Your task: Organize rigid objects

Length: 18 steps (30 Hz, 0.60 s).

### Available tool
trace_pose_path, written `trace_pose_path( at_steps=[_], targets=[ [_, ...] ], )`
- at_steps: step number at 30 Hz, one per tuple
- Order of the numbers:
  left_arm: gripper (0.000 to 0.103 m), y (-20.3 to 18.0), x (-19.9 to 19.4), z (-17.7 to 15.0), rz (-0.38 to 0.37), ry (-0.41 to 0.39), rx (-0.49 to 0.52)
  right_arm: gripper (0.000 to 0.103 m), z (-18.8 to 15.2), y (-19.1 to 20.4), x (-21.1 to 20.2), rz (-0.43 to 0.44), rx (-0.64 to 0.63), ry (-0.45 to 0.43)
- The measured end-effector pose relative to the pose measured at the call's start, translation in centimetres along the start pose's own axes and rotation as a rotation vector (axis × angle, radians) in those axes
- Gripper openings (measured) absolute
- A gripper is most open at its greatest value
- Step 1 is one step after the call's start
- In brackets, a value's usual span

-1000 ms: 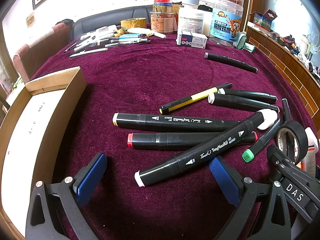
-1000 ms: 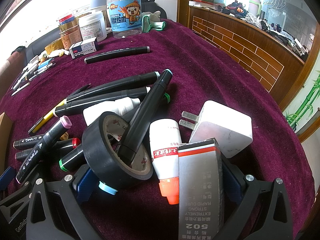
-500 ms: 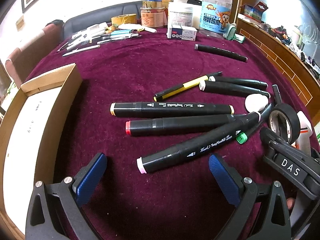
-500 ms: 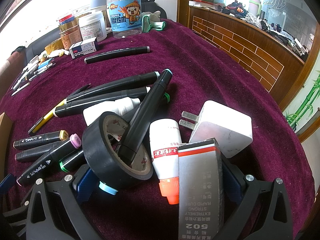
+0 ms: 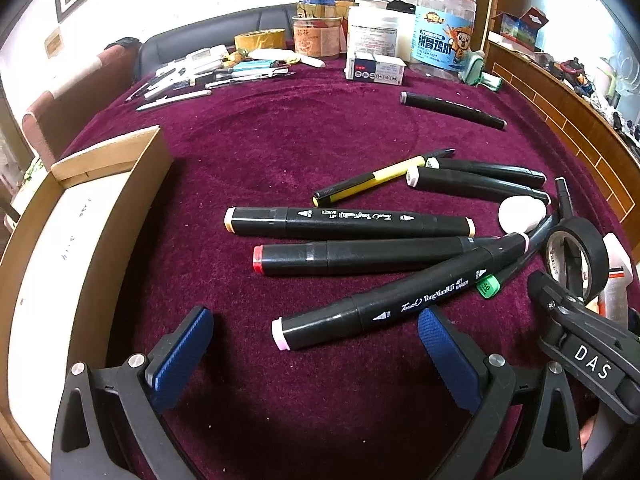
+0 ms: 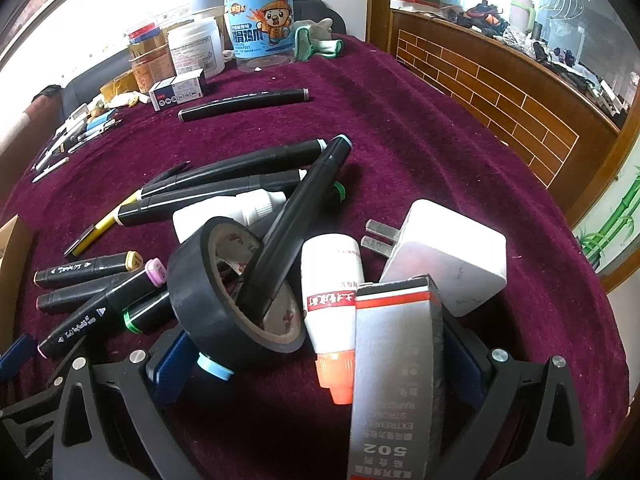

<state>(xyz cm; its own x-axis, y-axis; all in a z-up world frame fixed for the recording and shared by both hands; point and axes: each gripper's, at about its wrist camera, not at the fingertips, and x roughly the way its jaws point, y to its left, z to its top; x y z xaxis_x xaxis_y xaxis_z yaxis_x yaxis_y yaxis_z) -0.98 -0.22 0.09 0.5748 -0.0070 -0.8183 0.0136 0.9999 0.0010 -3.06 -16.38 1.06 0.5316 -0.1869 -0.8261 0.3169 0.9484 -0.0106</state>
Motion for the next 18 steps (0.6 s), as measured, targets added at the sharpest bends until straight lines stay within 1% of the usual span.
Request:
trace_pose_path(
  at_steps=[6,18],
  targets=[
    [0.103,0.11,0.10,0.07,-0.005,-0.015,-0.011,0.103,0.01,-0.01,-0.05,-0.007,-0.006,0.001],
    [0.103,0.11,0.06,0.11,-0.001,-0.015,-0.014,0.103,-0.03,0.04,-0.06,-0.006,-0.007,0.002]
  ],
)
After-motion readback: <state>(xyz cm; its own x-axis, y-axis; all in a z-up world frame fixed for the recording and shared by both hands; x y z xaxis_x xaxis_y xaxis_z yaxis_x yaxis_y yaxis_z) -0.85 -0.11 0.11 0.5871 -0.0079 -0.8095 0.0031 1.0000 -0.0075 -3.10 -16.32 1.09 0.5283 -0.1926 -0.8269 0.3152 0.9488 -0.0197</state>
